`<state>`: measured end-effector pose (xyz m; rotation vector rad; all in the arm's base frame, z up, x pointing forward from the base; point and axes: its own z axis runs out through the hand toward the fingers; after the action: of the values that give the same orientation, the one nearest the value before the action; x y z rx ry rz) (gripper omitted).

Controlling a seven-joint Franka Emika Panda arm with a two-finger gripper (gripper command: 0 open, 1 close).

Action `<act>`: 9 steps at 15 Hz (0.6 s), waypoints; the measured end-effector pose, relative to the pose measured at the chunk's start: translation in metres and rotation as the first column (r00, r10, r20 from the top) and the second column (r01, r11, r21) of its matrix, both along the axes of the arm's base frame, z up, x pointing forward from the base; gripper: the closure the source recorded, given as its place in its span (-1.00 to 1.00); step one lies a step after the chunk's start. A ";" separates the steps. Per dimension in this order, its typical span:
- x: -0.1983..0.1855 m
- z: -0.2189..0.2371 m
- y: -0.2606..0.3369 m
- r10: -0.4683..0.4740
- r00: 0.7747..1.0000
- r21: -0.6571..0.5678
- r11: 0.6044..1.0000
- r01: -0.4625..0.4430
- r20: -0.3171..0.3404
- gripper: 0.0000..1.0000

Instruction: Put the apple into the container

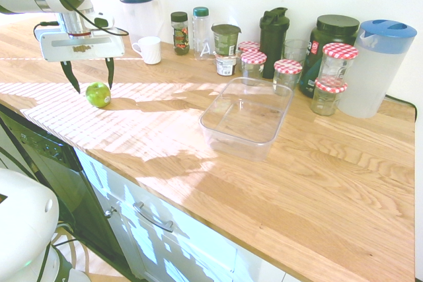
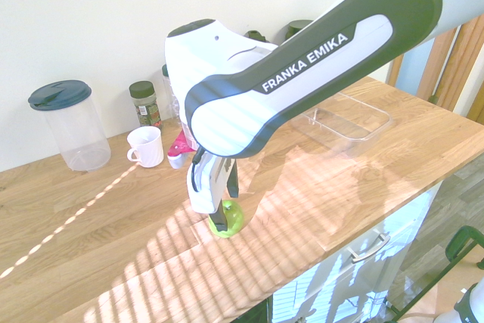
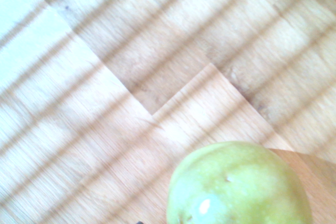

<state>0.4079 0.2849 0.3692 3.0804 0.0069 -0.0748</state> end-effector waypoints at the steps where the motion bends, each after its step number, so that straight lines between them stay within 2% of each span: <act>1: 0.000 -0.005 0.001 0.008 1.000 -0.007 1.000 -0.008 -0.004 -1.00; 2: 0.001 -0.010 0.002 0.013 1.000 -0.012 1.000 -0.013 -0.005 -1.00; 3: 0.003 -0.015 0.003 0.010 1.000 -0.010 1.000 -0.010 -0.006 1.00; 9: 0.015 -0.034 0.003 -0.015 1.000 -0.013 1.000 0.016 0.013 1.00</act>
<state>0.4230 0.2881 0.3350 3.0682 -0.0179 -0.0551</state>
